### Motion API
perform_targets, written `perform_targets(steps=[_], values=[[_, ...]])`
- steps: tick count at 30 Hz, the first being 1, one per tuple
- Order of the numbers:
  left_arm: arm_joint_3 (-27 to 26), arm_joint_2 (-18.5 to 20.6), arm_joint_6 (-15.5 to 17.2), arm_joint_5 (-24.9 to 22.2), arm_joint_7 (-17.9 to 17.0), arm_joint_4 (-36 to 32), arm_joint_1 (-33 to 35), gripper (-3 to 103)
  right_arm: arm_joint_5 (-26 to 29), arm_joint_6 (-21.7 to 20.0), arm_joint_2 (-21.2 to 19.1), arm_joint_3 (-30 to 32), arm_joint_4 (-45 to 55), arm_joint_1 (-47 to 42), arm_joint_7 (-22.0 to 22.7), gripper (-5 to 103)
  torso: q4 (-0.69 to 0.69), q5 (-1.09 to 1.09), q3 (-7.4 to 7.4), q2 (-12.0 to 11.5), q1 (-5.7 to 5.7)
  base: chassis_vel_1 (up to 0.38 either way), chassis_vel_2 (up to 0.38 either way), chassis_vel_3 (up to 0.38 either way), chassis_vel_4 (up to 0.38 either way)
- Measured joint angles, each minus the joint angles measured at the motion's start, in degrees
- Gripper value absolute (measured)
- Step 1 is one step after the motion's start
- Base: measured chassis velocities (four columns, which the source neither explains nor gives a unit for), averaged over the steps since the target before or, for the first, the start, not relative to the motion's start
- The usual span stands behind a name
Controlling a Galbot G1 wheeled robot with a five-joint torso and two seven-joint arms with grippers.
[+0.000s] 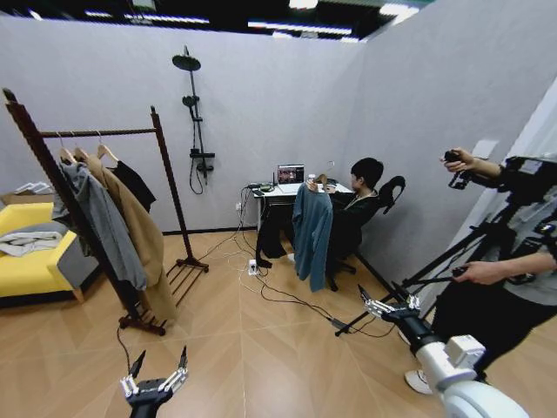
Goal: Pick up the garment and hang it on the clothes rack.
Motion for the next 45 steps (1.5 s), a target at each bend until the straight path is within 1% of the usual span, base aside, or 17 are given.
perform_targets(steps=[12,26,31,33,37,38,39,40,42,43,45], values=[[0.0,0.0,0.0,0.0,0.0,0.0,0.0,100,0.8,1.5,0.1,0.1,-1.2,0.7,-0.8,100,0.00,0.00,0.00,0.0,0.00,0.000,0.000,0.000,0.000],[0.0,0.0,0.0,0.0,0.0,0.0,0.0,100,0.4,1.5,-0.3,0.6,-1.4,0.8,-1.5,100,0.01,0.00,0.00,0.0,-0.01,-0.005,0.005,0.007,-0.007],[0.0,0.0,0.0,0.0,0.0,0.0,0.0,100,0.8,1.5,-0.4,0.7,-1.5,0.8,-1.3,100,-0.01,0.00,-0.01,0.0,-0.02,-0.127,0.107,0.094,-0.097],[0.0,0.0,0.0,0.0,0.0,0.0,0.0,100,0.8,1.5,-0.6,0.7,-1.5,0.9,-1.2,100,0.01,0.02,0.00,0.0,-0.02,-0.149,0.162,0.160,-0.163],[0.0,0.0,0.0,0.0,0.0,0.0,0.0,100,0.9,1.5,-0.8,0.8,-1.6,1.2,-0.7,100,0.01,-0.01,0.00,0.0,-0.01,-0.217,0.205,0.215,-0.208],[0.0,0.0,0.0,0.0,0.0,0.0,0.0,100,1.0,1.5,-0.9,0.9,-1.7,1.5,-0.2,100,0.01,0.03,0.01,0.0,0.01,-0.221,0.226,0.232,-0.212],[0.0,0.0,0.0,0.0,0.0,0.0,0.0,100,1.0,1.5,-0.9,0.9,-1.7,1.5,-0.2,100,0.01,0.03,0.01,0.0,0.01,-0.221,0.226,0.232,-0.212],[0.0,0.0,0.0,0.0,0.0,0.0,0.0,100,1.2,1.4,-0.9,1.1,-1.8,1.6,0.0,100,-0.01,-0.02,0.00,0.0,0.01,-0.239,0.226,0.263,-0.246],[0.0,0.0,0.0,0.0,0.0,0.0,0.0,100,1.4,1.4,-1.0,1.4,-1.8,1.6,0.1,100,0.00,-0.03,0.00,0.0,0.00,-0.252,0.243,0.263,-0.279],[0.0,0.0,0.0,0.0,0.0,0.0,0.0,100,1.6,1.4,-1.1,1.5,-1.9,1.7,0.2,100,0.02,0.04,0.01,0.0,0.01,-0.272,0.287,0.274,-0.279],[0.0,0.0,0.0,0.0,0.0,0.0,0.0,100,1.7,1.4,-1.1,1.7,-2.0,1.7,0.2,100,0.01,0.02,0.01,0.0,0.00,-0.272,0.287,0.294,-0.275]])
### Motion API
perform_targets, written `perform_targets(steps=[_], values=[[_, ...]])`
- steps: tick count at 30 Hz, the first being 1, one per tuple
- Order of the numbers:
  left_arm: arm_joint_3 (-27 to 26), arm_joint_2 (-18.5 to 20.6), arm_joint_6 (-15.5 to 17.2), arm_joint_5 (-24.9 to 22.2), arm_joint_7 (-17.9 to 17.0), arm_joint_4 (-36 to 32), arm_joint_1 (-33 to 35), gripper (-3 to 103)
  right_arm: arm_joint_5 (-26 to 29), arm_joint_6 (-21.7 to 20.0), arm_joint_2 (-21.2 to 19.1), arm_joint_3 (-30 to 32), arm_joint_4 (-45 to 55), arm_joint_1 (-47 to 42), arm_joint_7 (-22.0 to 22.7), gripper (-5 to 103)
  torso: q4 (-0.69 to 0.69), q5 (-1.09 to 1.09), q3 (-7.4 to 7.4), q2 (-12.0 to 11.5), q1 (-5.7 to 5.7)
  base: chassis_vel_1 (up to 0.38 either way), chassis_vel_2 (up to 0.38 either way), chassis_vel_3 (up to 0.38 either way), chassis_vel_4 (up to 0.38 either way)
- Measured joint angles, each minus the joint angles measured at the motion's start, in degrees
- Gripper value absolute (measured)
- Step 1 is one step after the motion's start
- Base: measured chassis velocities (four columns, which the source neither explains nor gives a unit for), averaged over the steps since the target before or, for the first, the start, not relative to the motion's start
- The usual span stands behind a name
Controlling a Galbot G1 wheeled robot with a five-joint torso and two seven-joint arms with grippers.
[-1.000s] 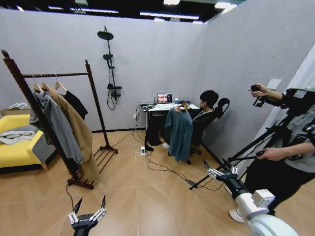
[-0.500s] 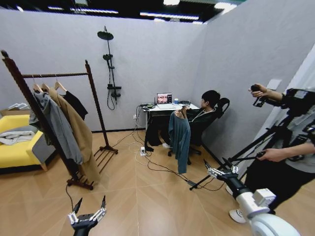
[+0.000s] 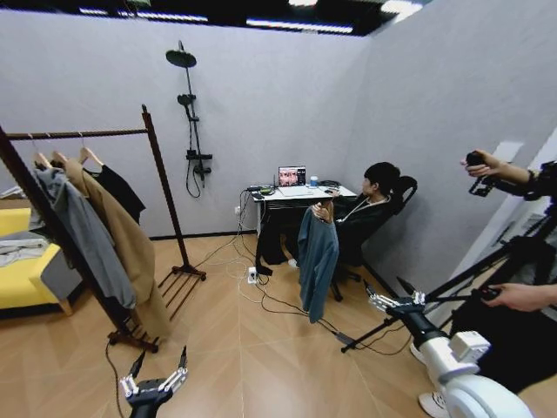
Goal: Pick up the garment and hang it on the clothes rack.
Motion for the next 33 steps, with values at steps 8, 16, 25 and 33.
perform_targets(steps=[8,16,25,33], values=[[0.0,0.0,0.0,0.0,0.0,0.0,0.0,100,0.2,0.0,0.7,0.6,-0.1,0.2,0.6,100,-0.04,-0.08,-0.01,0.0,0.00,-0.338,0.334,0.333,-0.338],[0.0,0.0,0.0,0.0,0.0,0.0,0.0,100,0.8,0.4,0.5,1.2,-0.4,-0.2,1.2,100,0.00,0.06,0.00,0.0,0.01,-0.339,0.337,0.342,-0.339],[0.0,0.0,0.0,0.0,0.0,0.0,0.0,100,1.7,0.4,-0.5,1.7,-1.4,0.8,2.0,100,0.00,-0.09,-0.01,0.0,0.00,-0.314,0.327,0.327,-0.326],[0.0,0.0,0.0,0.0,0.0,0.0,0.0,100,-0.8,2.0,0.4,1.3,-3.2,1.2,5.5,100,-0.03,-0.03,0.00,0.0,0.01,-0.308,0.298,0.308,-0.304]])
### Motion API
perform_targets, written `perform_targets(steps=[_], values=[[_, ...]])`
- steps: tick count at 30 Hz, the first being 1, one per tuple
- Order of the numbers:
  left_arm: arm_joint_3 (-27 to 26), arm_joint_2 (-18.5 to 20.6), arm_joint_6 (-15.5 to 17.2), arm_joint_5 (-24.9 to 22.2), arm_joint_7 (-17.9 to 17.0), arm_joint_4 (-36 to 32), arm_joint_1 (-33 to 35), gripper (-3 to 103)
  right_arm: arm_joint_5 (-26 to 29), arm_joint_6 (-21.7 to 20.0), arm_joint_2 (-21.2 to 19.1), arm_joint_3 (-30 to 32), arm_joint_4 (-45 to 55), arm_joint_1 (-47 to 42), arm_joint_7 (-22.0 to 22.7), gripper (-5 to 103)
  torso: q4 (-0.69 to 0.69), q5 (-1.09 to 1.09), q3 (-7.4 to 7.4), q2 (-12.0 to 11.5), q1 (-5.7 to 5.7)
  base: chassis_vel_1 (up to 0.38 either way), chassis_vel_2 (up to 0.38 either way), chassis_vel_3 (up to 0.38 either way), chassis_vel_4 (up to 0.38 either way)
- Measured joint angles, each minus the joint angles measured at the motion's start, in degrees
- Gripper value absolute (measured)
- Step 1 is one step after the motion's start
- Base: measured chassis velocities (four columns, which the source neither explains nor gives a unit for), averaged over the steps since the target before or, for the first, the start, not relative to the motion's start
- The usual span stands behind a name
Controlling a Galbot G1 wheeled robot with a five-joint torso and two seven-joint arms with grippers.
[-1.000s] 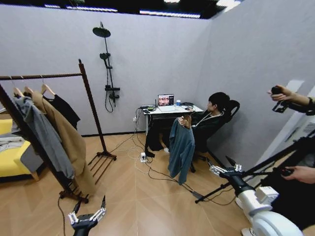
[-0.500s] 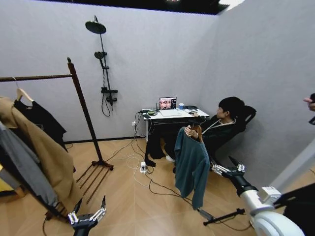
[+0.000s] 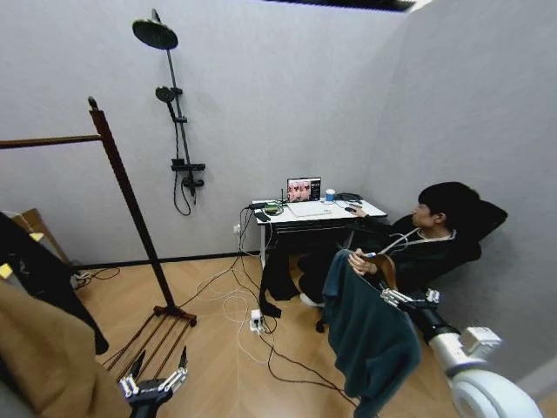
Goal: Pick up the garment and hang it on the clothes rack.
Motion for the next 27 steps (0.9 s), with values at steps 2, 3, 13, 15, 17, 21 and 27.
perform_targets(steps=[2,3,13,15,17,21,27], values=[[0.0,0.0,0.0,0.0,0.0,0.0,0.0,100,0.1,0.0,-0.1,0.0,-0.3,0.4,0.3,100,0.04,0.09,0.02,0.0,0.02,-0.216,0.262,0.254,-0.252],[0.0,0.0,0.0,0.0,0.0,0.0,0.0,100,0.2,-0.1,-0.6,0.0,-1.2,1.5,0.4,100,0.03,0.01,0.02,0.0,0.07,-0.201,0.227,0.186,-0.114],[0.0,0.0,0.0,0.0,0.0,0.0,0.0,100,-0.3,0.2,-1.2,-1.9,-4.5,4.2,-3.2,79,0.00,0.02,-0.02,0.0,-0.09,-0.032,0.024,0.009,-0.006],[0.0,0.0,0.0,0.0,0.0,0.0,0.0,100,-0.5,0.3,-1.1,-1.9,-4.5,4.2,-3.2,79,0.00,0.02,-0.02,0.0,-0.09,0.077,-0.095,-0.077,0.060],[0.0,0.0,0.0,0.0,0.0,0.0,0.0,100,-0.9,0.7,-0.9,-2.0,-4.8,4.2,-3.0,73,0.00,0.00,-0.03,0.0,-0.10,0.031,-0.039,-0.057,0.036],[0.0,0.0,0.0,0.0,0.0,0.0,0.0,100,-1.5,1.5,-0.9,-1.7,-5.4,4.2,-2.5,57,0.03,0.01,-0.01,0.0,-0.05,0.005,-0.008,-0.014,0.001],[0.0,0.0,0.0,0.0,0.0,0.0,0.0,100,-2.2,2.6,-1.0,-1.1,-5.6,4.1,-1.6,35,0.04,0.00,0.00,0.0,0.01,0.000,0.000,0.000,0.000]])
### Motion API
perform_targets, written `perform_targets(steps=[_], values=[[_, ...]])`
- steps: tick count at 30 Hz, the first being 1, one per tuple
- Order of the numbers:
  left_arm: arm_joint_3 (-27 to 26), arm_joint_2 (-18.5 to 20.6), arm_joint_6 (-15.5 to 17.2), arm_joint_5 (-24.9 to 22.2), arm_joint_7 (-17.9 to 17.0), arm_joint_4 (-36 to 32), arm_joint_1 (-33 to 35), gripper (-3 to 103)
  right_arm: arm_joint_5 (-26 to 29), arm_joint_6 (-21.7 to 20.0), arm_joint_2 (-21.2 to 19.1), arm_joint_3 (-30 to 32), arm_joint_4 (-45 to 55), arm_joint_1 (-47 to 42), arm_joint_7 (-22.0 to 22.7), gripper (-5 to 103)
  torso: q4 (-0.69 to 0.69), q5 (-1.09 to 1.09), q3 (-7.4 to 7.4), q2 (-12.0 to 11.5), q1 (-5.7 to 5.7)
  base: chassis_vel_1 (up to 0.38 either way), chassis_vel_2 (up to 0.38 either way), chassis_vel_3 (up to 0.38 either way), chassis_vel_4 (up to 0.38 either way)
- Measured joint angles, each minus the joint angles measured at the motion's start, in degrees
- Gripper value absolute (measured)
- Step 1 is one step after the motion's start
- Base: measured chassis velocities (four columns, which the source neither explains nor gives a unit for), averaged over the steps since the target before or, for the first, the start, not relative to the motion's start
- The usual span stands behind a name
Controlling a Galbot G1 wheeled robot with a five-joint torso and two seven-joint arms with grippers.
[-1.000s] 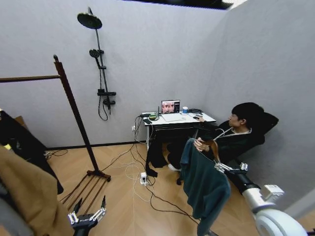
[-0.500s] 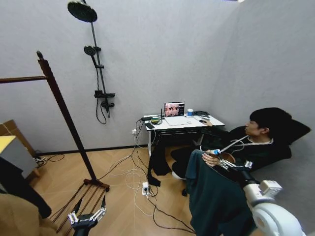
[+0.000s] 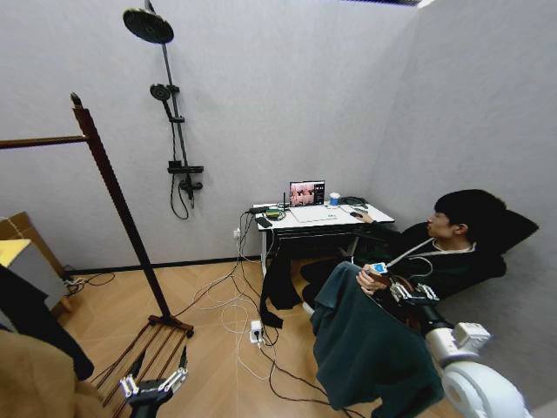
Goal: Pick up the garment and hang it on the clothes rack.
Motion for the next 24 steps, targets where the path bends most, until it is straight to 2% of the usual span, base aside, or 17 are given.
perform_targets(steps=[2,8,24], values=[[0.0,0.0,0.0,0.0,0.0,0.0,0.0,100,-0.1,0.3,0.0,0.0,-0.2,0.1,0.3,24,-0.01,0.01,0.00,0.0,0.00,0.000,0.000,0.000,0.000],[0.0,0.0,0.0,0.0,0.0,0.0,0.0,100,-0.4,0.7,-0.1,0.0,-0.6,0.5,0.6,12,0.00,0.00,-0.01,0.0,-0.01,0.000,0.000,0.000,0.000],[0.0,0.0,0.0,0.0,0.0,0.0,0.0,100,0.1,0.9,-0.1,-0.1,0.3,1.3,2.2,10,-0.02,0.02,0.00,0.0,-0.01,0.000,0.000,0.000,0.000]])
